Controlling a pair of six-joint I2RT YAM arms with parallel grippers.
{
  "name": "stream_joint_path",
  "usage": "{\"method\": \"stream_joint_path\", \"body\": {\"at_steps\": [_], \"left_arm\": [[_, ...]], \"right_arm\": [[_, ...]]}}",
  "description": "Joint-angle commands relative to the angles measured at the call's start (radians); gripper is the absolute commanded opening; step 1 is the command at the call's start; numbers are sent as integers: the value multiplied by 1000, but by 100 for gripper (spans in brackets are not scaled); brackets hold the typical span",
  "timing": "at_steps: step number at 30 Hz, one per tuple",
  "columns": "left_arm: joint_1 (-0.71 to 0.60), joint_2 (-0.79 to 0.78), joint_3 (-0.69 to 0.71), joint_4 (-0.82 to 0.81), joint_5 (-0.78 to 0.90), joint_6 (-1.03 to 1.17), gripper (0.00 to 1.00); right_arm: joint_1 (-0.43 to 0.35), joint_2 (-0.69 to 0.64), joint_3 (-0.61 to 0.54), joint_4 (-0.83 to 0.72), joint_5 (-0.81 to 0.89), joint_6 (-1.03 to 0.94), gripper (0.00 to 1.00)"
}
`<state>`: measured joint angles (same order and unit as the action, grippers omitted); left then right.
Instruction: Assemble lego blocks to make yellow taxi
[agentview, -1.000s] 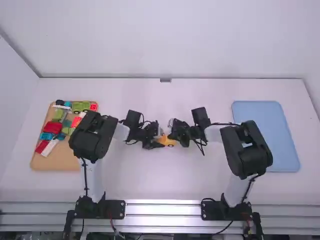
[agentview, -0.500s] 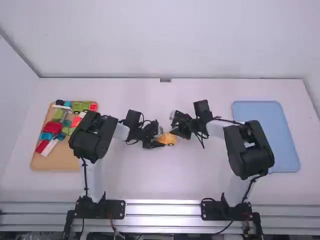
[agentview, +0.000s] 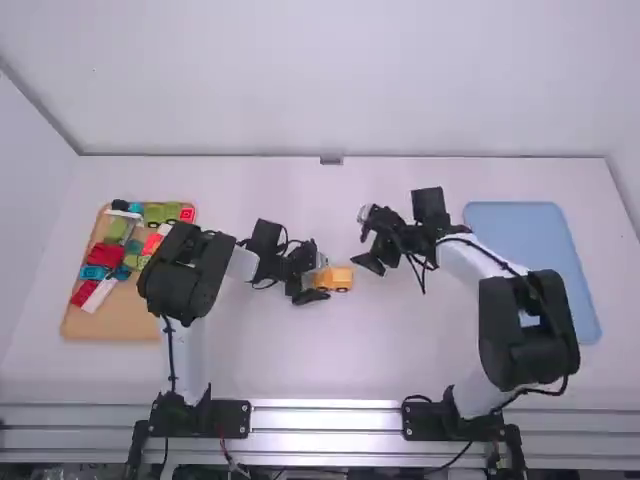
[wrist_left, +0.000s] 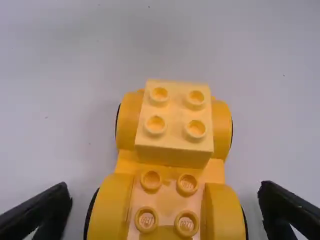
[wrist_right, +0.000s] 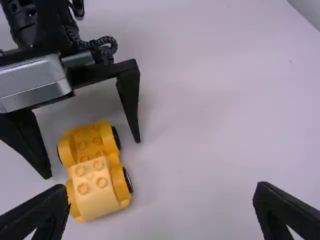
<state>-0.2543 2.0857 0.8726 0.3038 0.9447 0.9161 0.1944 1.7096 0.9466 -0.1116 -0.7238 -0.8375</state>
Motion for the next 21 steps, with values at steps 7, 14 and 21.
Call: {"method": "stream_joint_path", "body": {"at_steps": [7,14,21], "left_arm": [[97,-193,3,-173,-19,-11,99],[208,-397,3,-396,-23,-18,99],[355,-577,3,-536,-230,-449,99]], "right_arm": [[16,-15,14,-2,5,4,98],[42,-16,18,13,45,4,98],[72,-16,17,120,109,128,98]]}}
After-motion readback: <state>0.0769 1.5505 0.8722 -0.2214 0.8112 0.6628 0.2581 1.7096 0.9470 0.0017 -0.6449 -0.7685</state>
